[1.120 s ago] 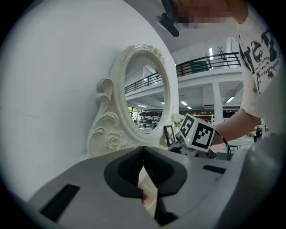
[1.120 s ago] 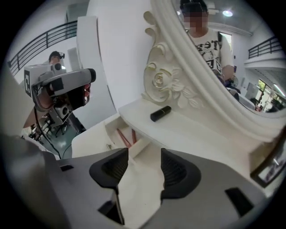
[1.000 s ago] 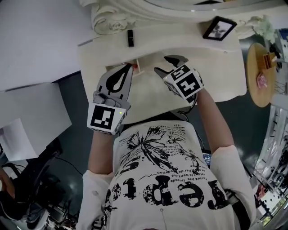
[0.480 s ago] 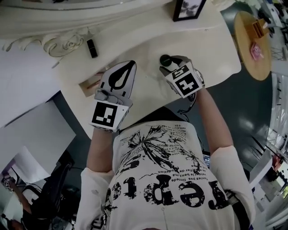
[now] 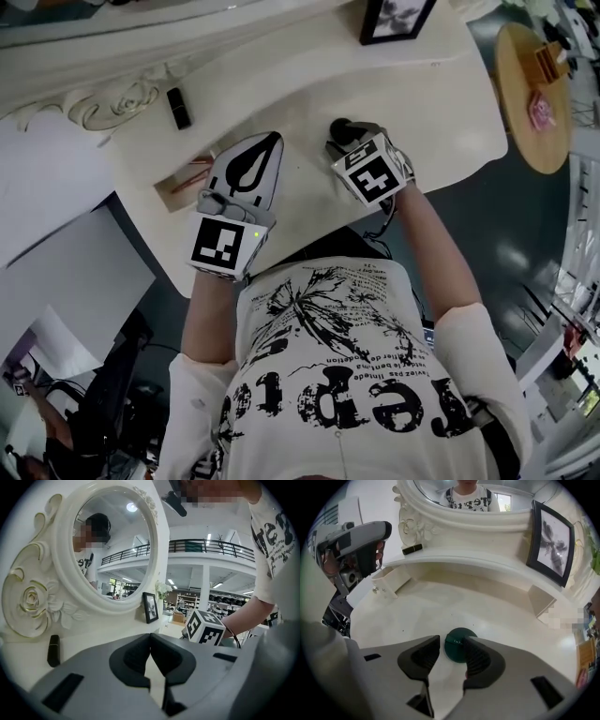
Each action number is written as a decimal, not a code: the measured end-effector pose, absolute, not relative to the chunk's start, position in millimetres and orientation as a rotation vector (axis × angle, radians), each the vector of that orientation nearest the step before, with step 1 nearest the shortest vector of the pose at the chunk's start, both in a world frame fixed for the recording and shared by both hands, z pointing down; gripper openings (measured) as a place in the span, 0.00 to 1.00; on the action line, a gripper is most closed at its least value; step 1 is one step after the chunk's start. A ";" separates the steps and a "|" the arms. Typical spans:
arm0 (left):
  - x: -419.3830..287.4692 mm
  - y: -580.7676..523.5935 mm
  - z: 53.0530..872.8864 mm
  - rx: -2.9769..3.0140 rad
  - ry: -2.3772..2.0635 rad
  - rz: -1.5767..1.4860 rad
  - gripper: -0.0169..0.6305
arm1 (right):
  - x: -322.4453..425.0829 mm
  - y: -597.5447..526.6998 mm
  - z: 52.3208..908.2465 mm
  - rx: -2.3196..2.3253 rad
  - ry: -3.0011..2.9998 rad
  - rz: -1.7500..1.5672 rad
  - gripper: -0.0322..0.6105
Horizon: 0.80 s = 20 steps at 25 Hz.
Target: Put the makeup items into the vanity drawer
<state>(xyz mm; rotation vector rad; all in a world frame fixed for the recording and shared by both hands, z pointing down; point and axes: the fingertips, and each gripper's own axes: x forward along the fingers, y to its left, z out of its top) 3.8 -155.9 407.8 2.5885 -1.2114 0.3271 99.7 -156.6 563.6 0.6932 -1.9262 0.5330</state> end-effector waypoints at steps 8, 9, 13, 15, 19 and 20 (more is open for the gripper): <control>0.2 -158.5 409.0 2.571 -1.223 0.343 0.05 | 104.8 -164.1 565.9 0.720 -1.868 0.544 0.20; -0.2 -157.9 407.8 2.572 -1.222 0.342 0.05 | 105.4 -164.3 564.9 0.720 -1.866 0.543 0.19; -3.0 -158.0 399.0 2.583 -1.239 0.300 0.05 | 100.5 -164.0 553.6 0.696 -1.862 0.504 0.11; -5.9 -157.8 389.0 2.591 -1.261 0.271 0.05 | 95.0 -165.2 543.9 0.690 -1.873 0.473 0.11; -19.1 -150.4 365.5 2.607 -1.308 0.203 0.05 | 75.3 -163.2 516.0 0.693 -1.921 0.495 0.11; -25.0 -145.9 362.7 2.608 -1.312 0.221 0.05 | 68.8 -163.0 508.0 0.695 -1.932 0.490 0.11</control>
